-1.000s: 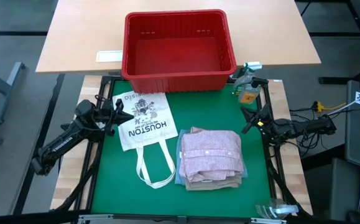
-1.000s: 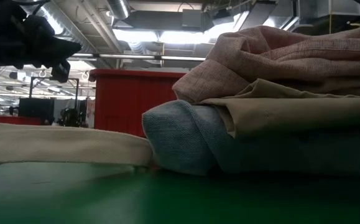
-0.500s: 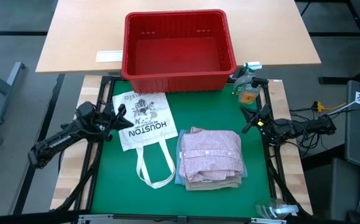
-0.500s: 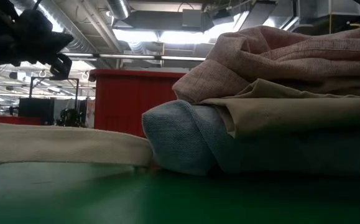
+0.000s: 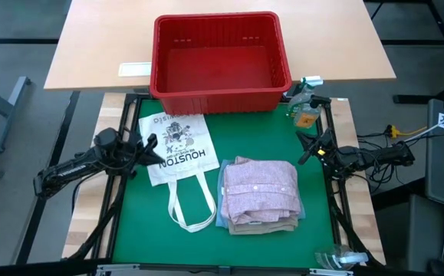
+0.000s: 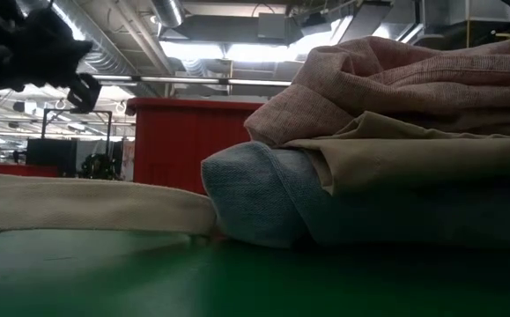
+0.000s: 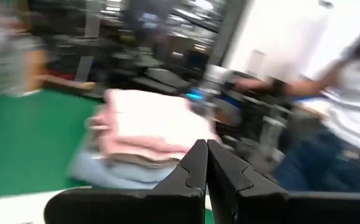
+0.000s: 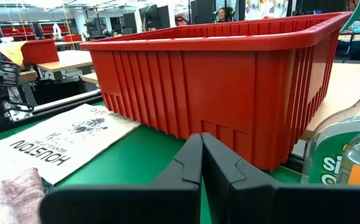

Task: Fold laundry
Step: Return to Home Position

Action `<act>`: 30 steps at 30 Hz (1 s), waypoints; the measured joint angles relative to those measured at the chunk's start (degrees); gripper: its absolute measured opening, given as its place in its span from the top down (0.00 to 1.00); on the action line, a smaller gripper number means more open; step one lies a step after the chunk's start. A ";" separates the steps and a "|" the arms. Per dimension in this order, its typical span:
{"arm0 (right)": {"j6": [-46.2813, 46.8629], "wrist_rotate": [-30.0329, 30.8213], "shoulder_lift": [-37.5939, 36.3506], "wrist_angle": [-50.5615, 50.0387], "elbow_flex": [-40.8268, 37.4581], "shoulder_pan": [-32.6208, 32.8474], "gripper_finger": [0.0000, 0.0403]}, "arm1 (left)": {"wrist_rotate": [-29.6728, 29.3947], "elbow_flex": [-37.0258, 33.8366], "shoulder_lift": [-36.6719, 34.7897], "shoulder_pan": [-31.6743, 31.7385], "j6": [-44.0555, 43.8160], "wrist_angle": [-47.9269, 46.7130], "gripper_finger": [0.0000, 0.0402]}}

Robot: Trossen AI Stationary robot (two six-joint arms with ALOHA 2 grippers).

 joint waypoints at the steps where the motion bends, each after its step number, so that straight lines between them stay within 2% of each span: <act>1: 0.00 0.01 0.00 0.00 0.00 0.00 0.99 | -2.92 0.00 0.00 0.02 -0.82 -0.71 1.00; 5: 0.00 -0.01 0.00 0.00 0.00 0.00 0.99 | -13.13 0.00 0.15 0.04 -2.70 -2.93 1.00; 9: 0.00 -0.01 -0.02 0.00 0.00 0.00 0.99 | -17.70 0.00 0.44 0.04 -2.48 -3.02 1.00; 30: 0.00 -0.01 0.00 0.02 0.00 0.00 0.99 | -18.46 0.00 -0.35 0.04 -2.33 -3.17 1.00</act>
